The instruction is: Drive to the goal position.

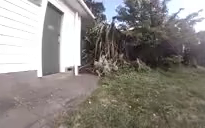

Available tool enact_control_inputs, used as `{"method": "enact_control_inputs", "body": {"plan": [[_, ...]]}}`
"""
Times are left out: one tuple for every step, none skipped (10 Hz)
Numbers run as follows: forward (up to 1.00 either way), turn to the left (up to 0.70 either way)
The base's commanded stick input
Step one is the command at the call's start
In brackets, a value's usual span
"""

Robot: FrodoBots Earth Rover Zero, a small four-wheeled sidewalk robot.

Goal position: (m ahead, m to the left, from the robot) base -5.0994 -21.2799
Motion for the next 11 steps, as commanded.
{"method": "enact_control_inputs", "body": {"plan": [[-0.69,0.34],[-0.69,0.34],[-0.69,0.34],[-0.69,0.34],[-0.69,0.34],[-0.69,0.34],[-0.69,0.34],[-0.69,0.34],[-0.69,0.34],[-0.69,0.34],[-0.69,0.34]]}}
